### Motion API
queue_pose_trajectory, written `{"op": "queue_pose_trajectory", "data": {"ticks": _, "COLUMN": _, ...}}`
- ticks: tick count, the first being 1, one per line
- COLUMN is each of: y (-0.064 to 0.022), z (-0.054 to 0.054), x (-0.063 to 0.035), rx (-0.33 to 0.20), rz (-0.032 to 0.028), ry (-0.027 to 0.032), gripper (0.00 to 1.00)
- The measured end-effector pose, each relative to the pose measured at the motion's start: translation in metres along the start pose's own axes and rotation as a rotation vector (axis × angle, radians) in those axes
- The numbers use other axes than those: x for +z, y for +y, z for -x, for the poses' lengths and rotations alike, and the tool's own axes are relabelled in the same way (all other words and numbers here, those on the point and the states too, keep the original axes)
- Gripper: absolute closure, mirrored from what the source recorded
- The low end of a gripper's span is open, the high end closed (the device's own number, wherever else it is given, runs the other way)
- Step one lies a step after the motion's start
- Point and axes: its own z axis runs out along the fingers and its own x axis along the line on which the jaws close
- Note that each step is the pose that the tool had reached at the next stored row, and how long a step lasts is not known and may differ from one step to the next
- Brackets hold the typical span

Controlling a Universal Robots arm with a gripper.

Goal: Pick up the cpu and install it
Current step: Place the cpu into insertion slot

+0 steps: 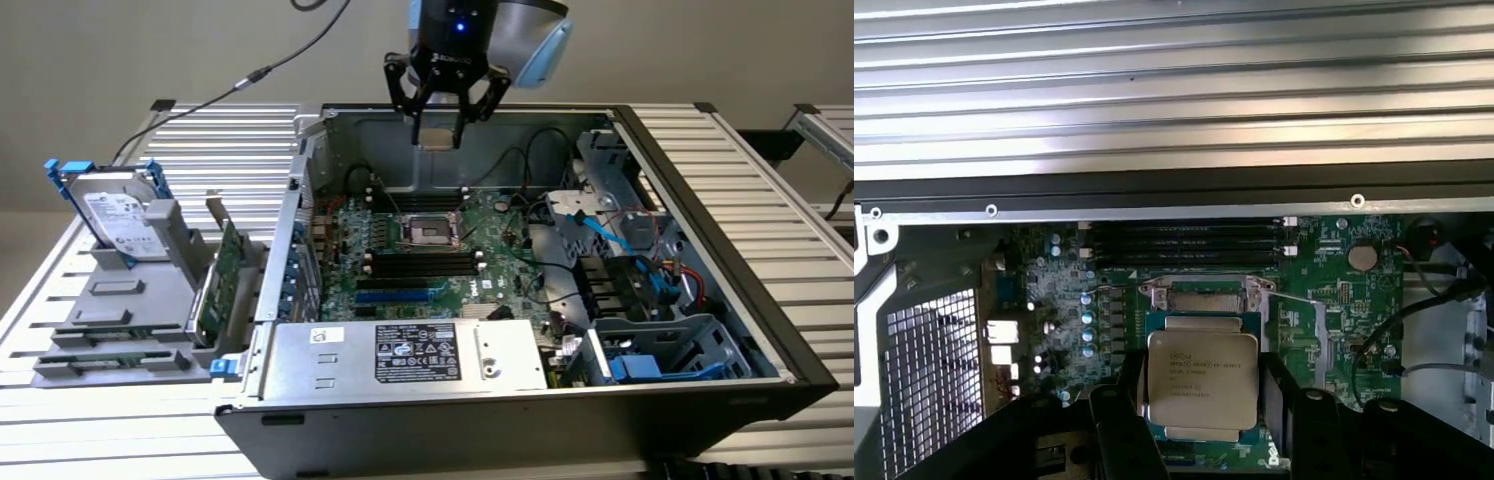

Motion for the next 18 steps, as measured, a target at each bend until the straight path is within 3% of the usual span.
{"op": "queue_pose_trajectory", "data": {"ticks": 18, "y": 0.0000, "z": 0.0005, "x": 0.0056, "rx": 0.306, "rz": 0.0306, "ry": -0.0003, "gripper": 0.45}}
